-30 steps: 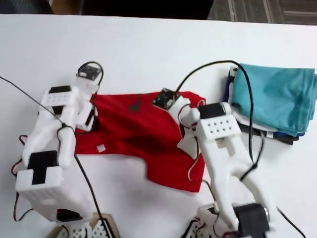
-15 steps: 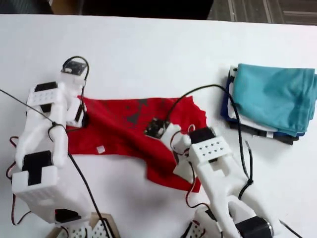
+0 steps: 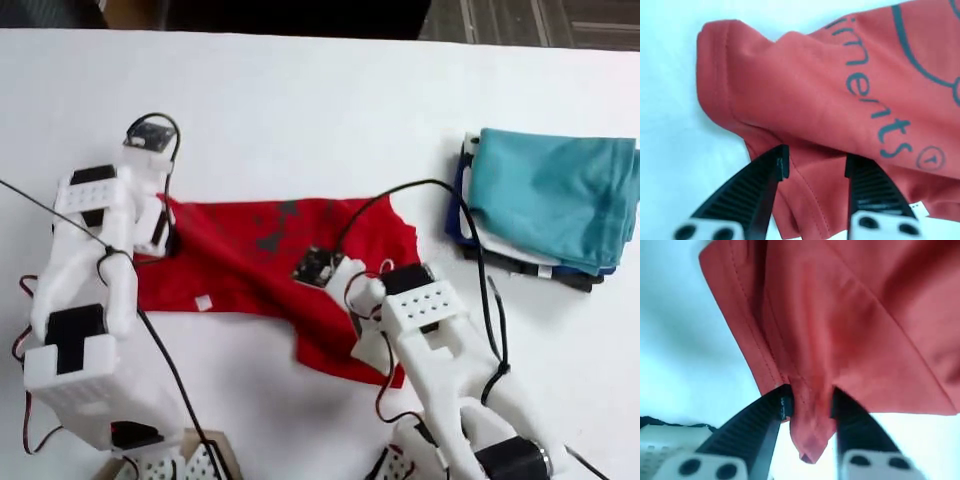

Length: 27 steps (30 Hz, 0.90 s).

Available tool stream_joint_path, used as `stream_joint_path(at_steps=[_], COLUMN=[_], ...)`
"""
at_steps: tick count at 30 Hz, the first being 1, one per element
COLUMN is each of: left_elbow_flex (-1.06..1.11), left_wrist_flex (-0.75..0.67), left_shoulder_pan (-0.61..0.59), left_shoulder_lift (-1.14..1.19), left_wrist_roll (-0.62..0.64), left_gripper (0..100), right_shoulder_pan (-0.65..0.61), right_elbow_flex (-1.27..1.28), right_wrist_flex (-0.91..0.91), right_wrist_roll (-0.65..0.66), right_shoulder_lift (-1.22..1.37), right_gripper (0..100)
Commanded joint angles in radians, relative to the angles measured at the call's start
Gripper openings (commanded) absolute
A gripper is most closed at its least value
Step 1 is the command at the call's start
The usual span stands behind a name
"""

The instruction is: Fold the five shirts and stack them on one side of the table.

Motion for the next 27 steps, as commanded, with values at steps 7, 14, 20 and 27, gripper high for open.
stream_joint_path(at_steps=[7,14,20,27], left_elbow_flex=[-0.035,-0.114,-0.124,-0.035], left_wrist_flex=[0.014,0.284,0.358,0.273], left_shoulder_pan=[-0.008,-0.008,-0.066,-0.18], left_shoulder_lift=[-0.005,-0.031,-0.064,-0.018], left_wrist_roll=[0.003,-0.049,-0.1,-0.186], left_gripper=[21,21,21,21], right_shoulder_pan=[0.018,0.094,0.093,0.107], right_elbow_flex=[-0.473,-0.535,-0.695,-0.855], right_wrist_flex=[0.197,-0.217,-0.229,-0.234], right_wrist_roll=[0.002,-0.186,-0.187,-0.187], right_shoulder_lift=[-0.028,0.216,0.552,0.704], right_gripper=[15.6,5.7,7.3,7.2])
